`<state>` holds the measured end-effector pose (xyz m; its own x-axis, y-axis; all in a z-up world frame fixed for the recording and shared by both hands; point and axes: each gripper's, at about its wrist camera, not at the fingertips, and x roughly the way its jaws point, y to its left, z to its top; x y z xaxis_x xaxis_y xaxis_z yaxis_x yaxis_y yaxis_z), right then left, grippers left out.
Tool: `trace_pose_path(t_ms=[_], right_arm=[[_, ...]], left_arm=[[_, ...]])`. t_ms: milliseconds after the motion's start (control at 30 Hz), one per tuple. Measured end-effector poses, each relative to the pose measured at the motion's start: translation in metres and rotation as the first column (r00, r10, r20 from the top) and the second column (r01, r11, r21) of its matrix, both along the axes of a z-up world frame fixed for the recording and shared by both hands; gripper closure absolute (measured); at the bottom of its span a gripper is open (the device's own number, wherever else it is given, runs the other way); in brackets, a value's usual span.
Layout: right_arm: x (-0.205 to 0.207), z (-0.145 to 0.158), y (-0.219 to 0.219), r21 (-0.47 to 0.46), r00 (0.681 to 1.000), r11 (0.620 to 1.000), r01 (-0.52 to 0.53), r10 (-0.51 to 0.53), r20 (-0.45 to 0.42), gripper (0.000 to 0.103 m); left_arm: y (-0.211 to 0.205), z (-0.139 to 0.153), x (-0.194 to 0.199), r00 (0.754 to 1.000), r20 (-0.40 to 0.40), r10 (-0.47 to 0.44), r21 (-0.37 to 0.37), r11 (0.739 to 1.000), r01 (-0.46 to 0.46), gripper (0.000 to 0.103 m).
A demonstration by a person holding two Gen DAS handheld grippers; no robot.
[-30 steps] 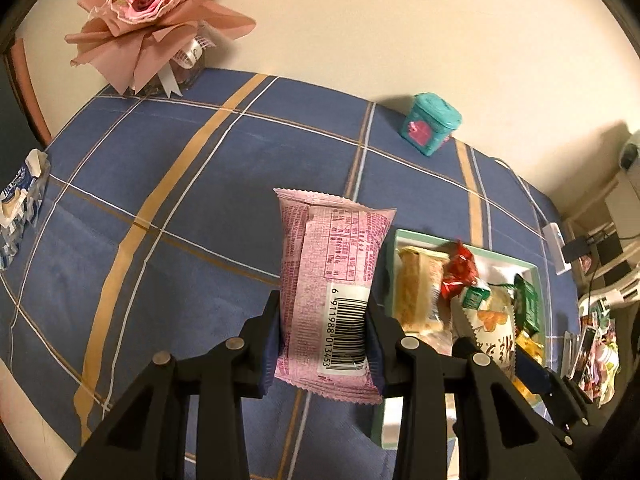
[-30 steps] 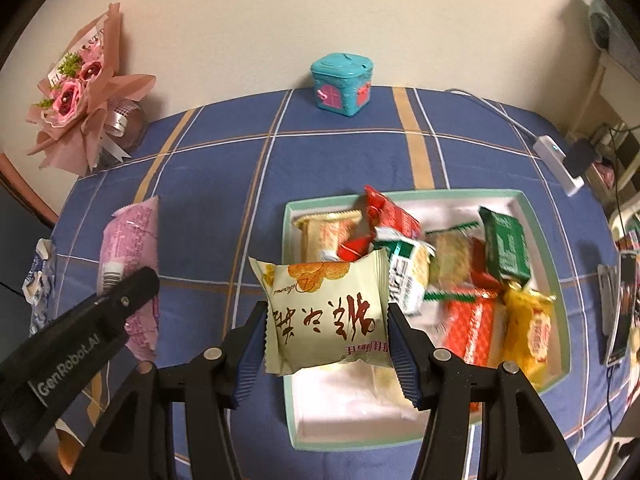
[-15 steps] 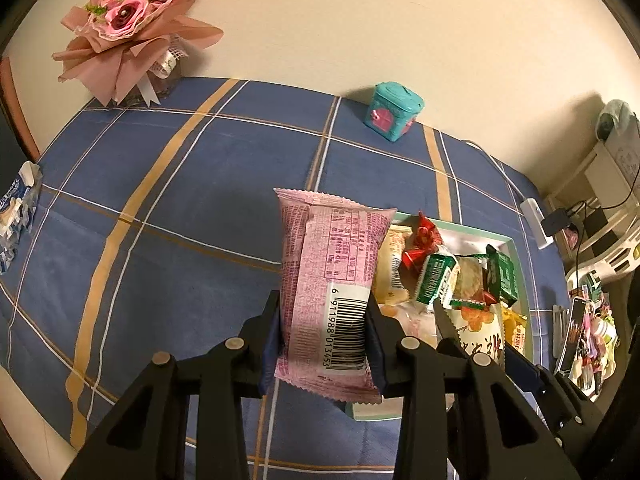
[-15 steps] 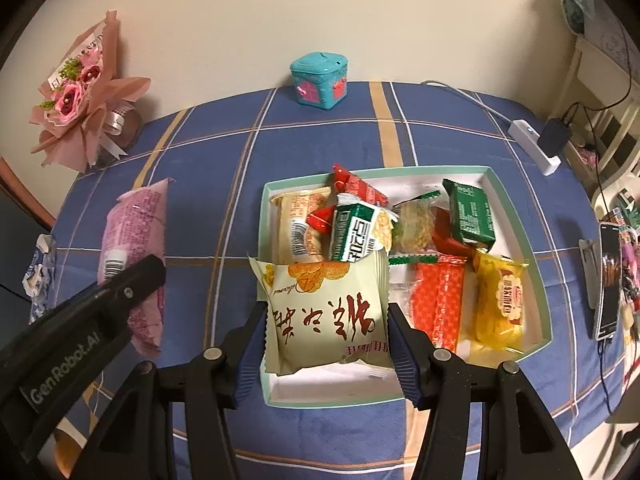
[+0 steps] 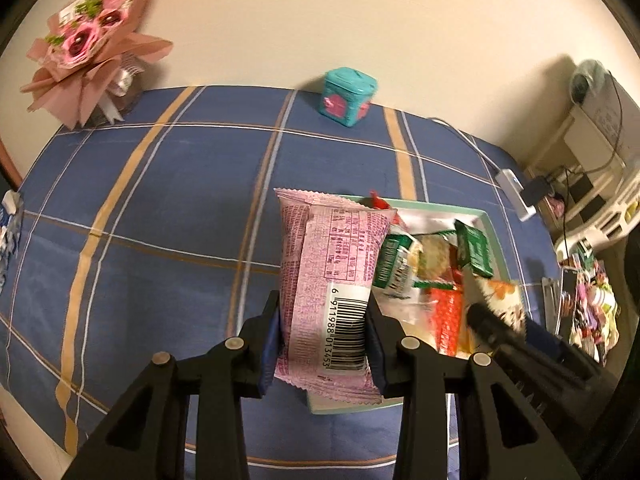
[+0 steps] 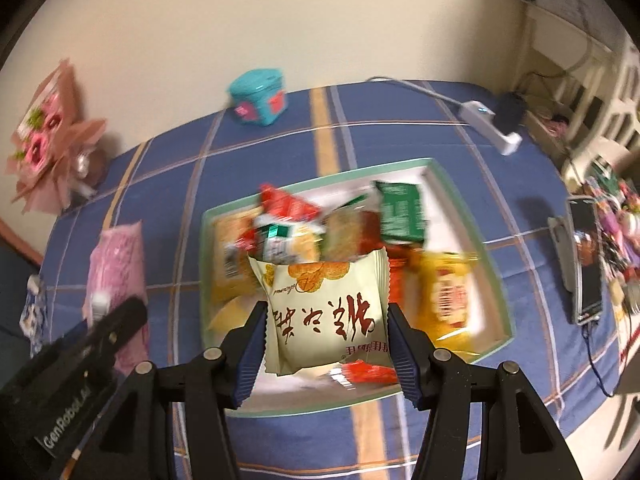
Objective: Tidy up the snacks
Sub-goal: 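Carry the pink bar with the left gripper while the right gripper carries the pastry bag to the tray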
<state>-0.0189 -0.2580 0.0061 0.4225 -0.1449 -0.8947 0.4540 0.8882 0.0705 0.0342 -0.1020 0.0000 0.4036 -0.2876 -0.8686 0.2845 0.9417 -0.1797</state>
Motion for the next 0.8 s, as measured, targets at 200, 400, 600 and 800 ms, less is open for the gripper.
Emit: trace_pose_path(t_ms=[200,400,600,800], right_arm=[[-0.015,0.005,-0.034,0.010,0.997,0.997,0.080,-0.080,0.015,0.043],[-0.021,0.007,-0.048,0.022,0.993,0.993,0.112,-0.113,0.022,0.043],[-0.019,0.004,-0.045,0.024,0.995,0.995,0.099,-0.099,0.019,0.043],[-0.010,-0.019,-0.042,0.039,0.996,0.996,0.082,-0.080,-0.044,0.043]], left_arm=[[-0.019,-0.002,-0.008,0.998,-0.011,-0.055,0.002,0.998,0.055,0.064],[-0.030,-0.006,-0.012,0.996,-0.023,-0.082,0.014,0.996,0.083,0.064],[-0.032,-0.013,-0.011,0.996,-0.044,-0.080,0.024,0.996,0.081,0.064],[-0.033,-0.036,-0.005,0.990,-0.125,-0.068,0.041,0.996,0.074,0.064]])
